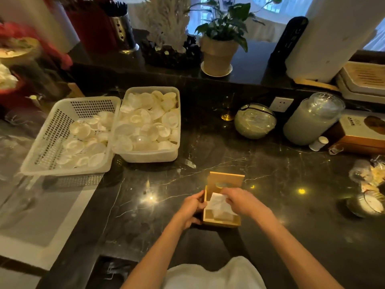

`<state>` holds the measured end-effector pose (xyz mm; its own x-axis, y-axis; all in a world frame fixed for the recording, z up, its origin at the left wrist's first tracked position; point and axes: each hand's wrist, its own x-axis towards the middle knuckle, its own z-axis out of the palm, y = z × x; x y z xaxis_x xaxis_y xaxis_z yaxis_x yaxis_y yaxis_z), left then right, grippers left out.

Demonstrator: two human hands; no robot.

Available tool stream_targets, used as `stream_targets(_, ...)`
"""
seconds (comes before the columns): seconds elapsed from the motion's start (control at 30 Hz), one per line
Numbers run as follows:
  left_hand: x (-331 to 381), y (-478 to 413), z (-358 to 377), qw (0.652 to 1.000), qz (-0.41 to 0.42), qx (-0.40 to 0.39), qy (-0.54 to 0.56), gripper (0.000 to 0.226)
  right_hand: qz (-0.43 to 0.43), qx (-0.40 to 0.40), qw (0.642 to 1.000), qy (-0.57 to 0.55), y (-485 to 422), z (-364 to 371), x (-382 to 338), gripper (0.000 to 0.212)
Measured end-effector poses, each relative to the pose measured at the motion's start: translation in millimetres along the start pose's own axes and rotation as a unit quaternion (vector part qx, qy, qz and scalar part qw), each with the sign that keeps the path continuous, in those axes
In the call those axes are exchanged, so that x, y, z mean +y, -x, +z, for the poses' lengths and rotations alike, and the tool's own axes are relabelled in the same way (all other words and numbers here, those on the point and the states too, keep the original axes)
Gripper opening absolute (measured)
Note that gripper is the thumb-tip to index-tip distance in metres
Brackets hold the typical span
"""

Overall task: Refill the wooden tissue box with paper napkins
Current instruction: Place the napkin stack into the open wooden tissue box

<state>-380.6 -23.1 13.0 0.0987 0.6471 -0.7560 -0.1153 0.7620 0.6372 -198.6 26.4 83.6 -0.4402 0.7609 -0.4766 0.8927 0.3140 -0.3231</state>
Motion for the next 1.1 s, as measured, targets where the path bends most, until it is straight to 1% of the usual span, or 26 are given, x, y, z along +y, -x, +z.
stream_targets(0.1,-0.2,2.8,-3.6,1.000,0.001,-0.018,0.002,0.061,0.022,-0.051,0.997,0.045,-6.6,3.0,-11.8,0.041)
stream_targets(0.2,0.2,1.6,-7.0,1.000,0.005,-0.026,0.007,0.060,0.035,-0.086,0.994,0.056,-14.8,12.1,-18.1,0.048)
stream_targets(0.37,-1.9,-1.9,-8.6,1.000,0.007,-0.027,0.005,0.060,0.063,-0.127,0.989,0.038,-23.1,29.8,-25.0,0.045)
stream_targets(0.5,-3.1,-3.9,-10.0,0.999,-0.001,-0.032,0.012,0.060,0.093,-0.165,0.982,0.005,-31.6,35.5,-24.7,0.047)
stream_targets(0.6,-2.5,-3.8,-10.2,0.999,-0.001,-0.031,0.016,0.059,0.108,-0.166,0.980,-0.014,-38.3,39.3,-24.0,0.046)
stream_targets(0.7,-1.7,-0.6,-8.8,0.999,0.002,-0.028,0.018,0.059,0.113,-0.153,0.982,-0.009,-41.4,42.7,-23.7,0.045)
stream_targets(0.8,-2.6,-0.1,-8.9,0.999,0.007,-0.030,0.021,0.059,0.102,-0.130,0.986,0.011,-41.6,46.1,-23.4,0.046)
stream_targets(0.93,-5.5,-1.9,-9.1,1.000,0.012,-0.025,0.011,0.059,0.097,-0.138,0.986,-0.001,-40.2,49.7,-21.3,0.056)
stream_targets(1.1,-4.4,-0.5,-7.8,1.000,0.013,-0.019,0.013,0.059,0.093,-0.121,0.988,0.022,-40.5,51.4,-20.1,0.053)
